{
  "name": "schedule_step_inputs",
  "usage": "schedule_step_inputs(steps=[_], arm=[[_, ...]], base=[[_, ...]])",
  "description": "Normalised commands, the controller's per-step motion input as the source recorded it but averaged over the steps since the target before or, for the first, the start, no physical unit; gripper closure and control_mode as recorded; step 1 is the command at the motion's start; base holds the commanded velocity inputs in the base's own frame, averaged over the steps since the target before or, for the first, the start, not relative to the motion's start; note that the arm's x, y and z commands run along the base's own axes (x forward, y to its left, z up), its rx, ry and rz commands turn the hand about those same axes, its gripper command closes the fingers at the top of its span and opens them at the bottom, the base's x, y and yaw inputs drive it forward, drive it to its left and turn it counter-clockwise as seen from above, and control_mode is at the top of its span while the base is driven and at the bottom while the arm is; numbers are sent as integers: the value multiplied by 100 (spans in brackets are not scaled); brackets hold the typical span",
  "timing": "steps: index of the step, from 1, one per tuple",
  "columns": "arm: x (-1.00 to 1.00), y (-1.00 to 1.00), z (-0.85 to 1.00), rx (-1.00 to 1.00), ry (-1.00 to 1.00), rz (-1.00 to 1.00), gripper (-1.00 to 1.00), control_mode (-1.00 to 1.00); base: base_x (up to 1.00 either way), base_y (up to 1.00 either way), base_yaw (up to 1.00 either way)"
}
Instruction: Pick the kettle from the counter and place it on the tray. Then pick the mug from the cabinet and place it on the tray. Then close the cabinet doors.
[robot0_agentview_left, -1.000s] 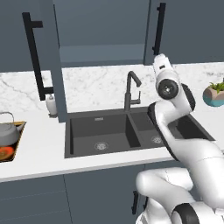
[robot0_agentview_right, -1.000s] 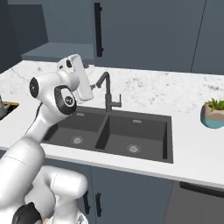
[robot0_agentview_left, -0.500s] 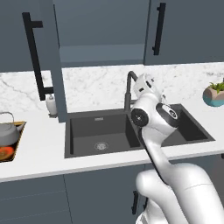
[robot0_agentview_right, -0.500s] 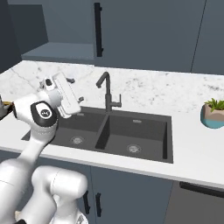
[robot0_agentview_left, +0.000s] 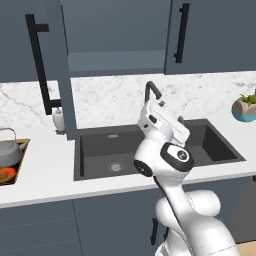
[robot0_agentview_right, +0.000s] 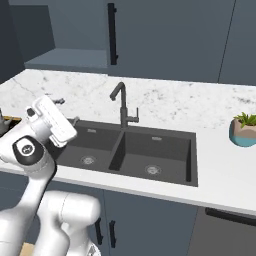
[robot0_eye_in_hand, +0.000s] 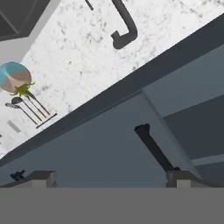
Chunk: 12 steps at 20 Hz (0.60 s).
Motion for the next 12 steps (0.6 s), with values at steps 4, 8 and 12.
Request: schedule_step_inputs(steps=[4,8,12], arm=[[-46,74,6,-29,-6,-9,-100,-100],[-36,79,25,-25,-1,-1,-100,-100],[-32,88,13,-23,0,-3,-100,-100]], base=[[0,0,0],[0,0,0],[0,0,0]])
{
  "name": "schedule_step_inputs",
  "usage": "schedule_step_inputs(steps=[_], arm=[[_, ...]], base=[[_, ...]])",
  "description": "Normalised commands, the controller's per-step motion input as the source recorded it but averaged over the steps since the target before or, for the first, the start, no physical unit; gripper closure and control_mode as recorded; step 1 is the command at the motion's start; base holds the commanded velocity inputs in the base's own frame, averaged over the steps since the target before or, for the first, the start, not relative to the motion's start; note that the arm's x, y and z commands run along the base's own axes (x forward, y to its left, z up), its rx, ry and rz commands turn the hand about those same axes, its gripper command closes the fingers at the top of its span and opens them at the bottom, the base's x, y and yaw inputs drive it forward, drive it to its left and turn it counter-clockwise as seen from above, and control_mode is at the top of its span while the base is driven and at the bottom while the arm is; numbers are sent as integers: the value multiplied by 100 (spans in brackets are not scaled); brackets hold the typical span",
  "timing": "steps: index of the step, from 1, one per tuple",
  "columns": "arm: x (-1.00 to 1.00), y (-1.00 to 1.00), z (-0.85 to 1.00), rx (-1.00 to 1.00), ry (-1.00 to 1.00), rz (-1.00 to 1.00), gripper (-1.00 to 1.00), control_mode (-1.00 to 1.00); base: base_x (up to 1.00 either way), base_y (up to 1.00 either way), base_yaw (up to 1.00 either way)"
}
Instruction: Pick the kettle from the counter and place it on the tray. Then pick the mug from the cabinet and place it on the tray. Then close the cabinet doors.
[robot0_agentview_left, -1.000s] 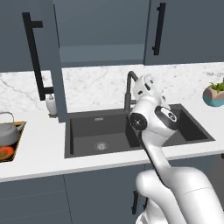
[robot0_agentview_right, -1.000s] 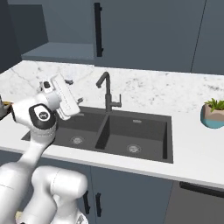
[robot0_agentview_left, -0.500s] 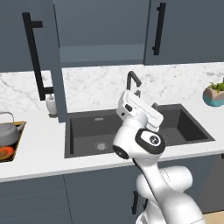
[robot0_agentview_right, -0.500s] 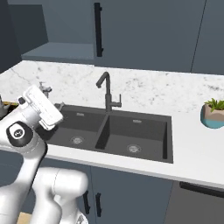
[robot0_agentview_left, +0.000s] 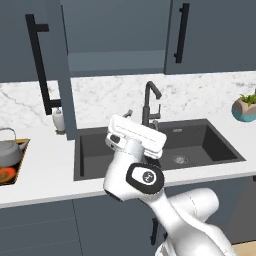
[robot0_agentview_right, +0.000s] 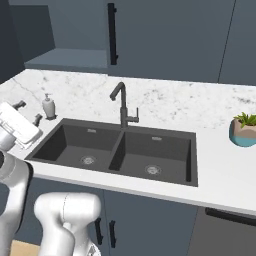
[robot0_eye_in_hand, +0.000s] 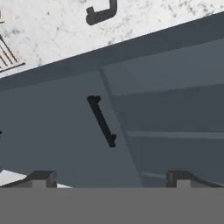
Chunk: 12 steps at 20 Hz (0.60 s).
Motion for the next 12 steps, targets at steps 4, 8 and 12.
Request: schedule_step_inputs(steps=[4,8,12], arm=[[-31,83,3,-18,0,-4,-100,-100],[-38,70,6,-10,0,-9,-100,-100],[-38,18,1,-2,-5,0,-100,-100]], base=[[0,0,0],[0,0,0],[0,0,0]])
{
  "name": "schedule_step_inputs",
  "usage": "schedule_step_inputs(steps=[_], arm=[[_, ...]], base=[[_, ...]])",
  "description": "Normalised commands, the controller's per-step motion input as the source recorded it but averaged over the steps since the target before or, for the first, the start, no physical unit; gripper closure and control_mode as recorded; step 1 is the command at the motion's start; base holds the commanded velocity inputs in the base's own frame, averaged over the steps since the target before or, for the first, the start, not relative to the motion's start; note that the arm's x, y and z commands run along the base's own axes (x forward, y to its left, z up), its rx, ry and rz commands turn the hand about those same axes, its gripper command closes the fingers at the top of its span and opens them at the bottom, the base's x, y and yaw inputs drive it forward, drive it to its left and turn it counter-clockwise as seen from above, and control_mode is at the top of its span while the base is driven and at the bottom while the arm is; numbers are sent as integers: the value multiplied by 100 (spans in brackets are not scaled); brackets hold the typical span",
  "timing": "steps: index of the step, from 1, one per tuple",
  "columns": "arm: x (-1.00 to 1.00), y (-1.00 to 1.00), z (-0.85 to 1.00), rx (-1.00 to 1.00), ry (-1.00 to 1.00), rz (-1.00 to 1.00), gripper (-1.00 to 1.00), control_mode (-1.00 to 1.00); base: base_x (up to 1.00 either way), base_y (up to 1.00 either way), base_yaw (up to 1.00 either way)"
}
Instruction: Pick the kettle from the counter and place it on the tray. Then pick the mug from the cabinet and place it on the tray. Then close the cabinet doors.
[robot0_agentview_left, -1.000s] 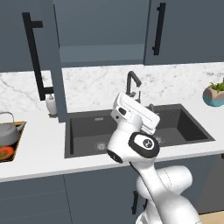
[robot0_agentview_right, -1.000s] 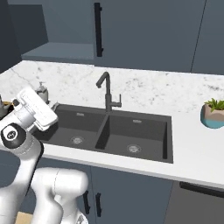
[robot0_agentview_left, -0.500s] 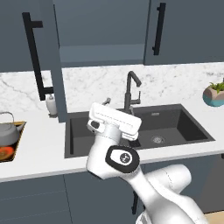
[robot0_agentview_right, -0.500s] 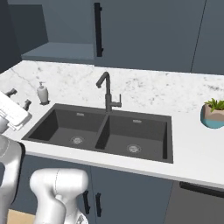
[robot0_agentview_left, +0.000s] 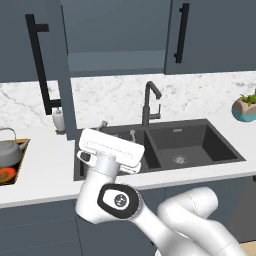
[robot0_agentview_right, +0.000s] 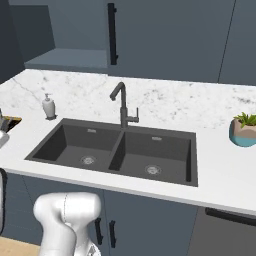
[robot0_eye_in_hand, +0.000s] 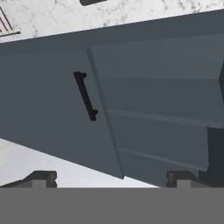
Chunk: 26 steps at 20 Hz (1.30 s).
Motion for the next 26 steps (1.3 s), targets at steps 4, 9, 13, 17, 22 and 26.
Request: schedule_step_inputs(steps=[4,9,13,17,22,26], arm=[[-17,31,20,0,0,0,-100,-100],[-13,31,24,0,0,0,-100,-100],[-12,33,18,0,0,0,-100,-100],[-12,30,2,0,0,-1,-100,-100],[-13,21,-25,0,-1,0,-100,-100],[-5,33,-20,0,-2,0,-100,-100]], base=[[0,0,0],[0,0,0],[0,0,0],[0,0,0],[0,0,0],[0,0,0]])
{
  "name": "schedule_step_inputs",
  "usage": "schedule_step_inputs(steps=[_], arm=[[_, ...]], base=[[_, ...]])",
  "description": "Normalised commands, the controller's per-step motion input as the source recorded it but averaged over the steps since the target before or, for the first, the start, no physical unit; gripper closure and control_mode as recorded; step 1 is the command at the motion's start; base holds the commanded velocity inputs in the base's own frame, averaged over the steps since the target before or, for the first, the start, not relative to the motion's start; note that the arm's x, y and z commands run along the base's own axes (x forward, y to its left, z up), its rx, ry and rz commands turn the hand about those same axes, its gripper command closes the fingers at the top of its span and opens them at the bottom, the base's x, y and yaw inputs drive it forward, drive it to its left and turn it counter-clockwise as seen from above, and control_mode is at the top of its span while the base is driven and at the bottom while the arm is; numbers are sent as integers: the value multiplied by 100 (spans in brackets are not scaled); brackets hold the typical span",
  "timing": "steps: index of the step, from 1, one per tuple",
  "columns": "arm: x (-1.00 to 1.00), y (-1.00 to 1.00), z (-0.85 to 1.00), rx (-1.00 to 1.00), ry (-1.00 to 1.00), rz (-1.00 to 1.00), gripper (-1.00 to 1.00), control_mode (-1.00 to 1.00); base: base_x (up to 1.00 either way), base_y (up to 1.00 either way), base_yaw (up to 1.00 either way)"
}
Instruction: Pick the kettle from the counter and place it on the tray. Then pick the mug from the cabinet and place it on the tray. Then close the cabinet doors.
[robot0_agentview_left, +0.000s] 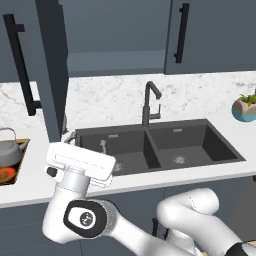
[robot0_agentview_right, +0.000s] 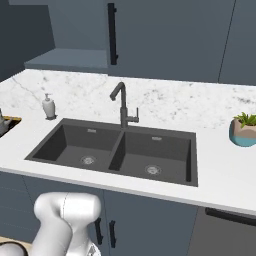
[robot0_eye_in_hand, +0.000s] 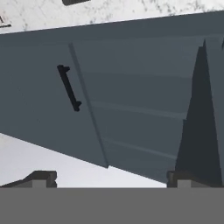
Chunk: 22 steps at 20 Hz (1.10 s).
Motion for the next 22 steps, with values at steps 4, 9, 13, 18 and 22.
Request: schedule_step_inputs(steps=[4,9,13,18,22], arm=[[-3,39,23,0,0,0,-100,-100],[-2,34,44,0,2,0,-100,-100],[-2,26,43,0,1,0,-100,-100],[-7,4,3,0,0,-1,-100,-100],[-12,0,-35,0,-2,0,-100,-100]], base=[[0,0,0],[0,0,0],[0,0,0],[0,0,0],[0,0,0]])
